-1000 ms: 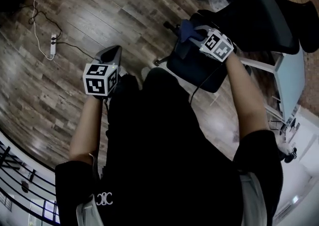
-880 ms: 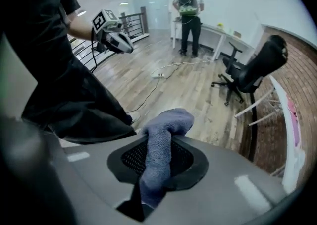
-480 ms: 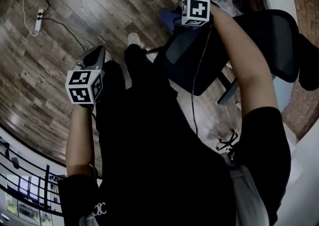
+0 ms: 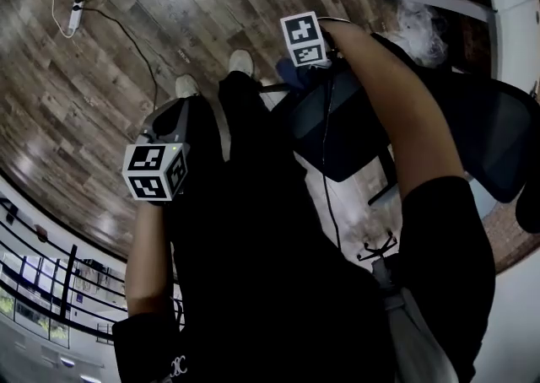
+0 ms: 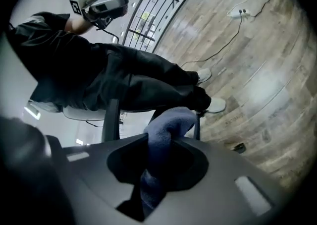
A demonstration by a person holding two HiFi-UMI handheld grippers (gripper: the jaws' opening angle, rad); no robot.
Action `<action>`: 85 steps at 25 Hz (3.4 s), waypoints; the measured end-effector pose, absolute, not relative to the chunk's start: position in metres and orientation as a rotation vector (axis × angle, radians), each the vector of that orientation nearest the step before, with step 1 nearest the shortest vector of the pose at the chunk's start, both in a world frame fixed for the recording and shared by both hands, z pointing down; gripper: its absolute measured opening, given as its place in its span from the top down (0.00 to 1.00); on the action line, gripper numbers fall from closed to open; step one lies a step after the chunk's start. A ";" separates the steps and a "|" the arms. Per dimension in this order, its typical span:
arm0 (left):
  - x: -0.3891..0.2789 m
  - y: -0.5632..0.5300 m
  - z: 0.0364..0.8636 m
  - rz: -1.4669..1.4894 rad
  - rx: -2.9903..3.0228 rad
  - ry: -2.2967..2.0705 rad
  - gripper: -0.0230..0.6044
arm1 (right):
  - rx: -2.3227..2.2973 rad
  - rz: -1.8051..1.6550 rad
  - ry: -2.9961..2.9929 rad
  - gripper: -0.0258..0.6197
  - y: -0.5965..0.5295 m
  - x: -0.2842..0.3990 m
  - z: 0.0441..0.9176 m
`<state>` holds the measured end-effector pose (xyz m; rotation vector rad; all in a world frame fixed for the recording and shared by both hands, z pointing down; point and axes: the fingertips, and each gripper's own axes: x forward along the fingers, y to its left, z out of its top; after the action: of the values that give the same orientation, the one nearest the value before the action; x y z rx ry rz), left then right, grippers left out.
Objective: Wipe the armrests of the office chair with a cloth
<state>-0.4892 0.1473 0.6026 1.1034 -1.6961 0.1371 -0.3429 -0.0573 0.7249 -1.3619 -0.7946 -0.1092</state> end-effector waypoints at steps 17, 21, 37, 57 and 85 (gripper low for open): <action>-0.483 0.139 0.631 0.131 1.020 -1.668 0.95 | -1.402 -0.276 -0.557 0.84 -0.073 -0.309 0.801; -0.481 0.136 0.637 0.143 1.016 -1.646 0.95 | -1.317 -0.342 -0.590 0.84 -0.098 -0.305 0.838; -0.495 0.116 0.635 0.165 1.133 -1.587 0.95 | -1.005 -0.148 -0.756 0.84 -0.143 -0.314 0.835; -0.530 0.129 0.555 0.119 1.348 -1.678 0.95 | -0.900 -0.204 -1.231 0.84 -0.105 -0.378 0.682; -0.484 0.075 0.443 0.195 2.013 -1.561 0.95 | 1.364 0.180 -2.452 0.84 -0.034 -0.175 0.371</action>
<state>-0.4843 0.0749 0.4431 2.0133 -1.5607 0.1948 -0.1751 -0.0337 0.3714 1.3639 -2.4520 0.1798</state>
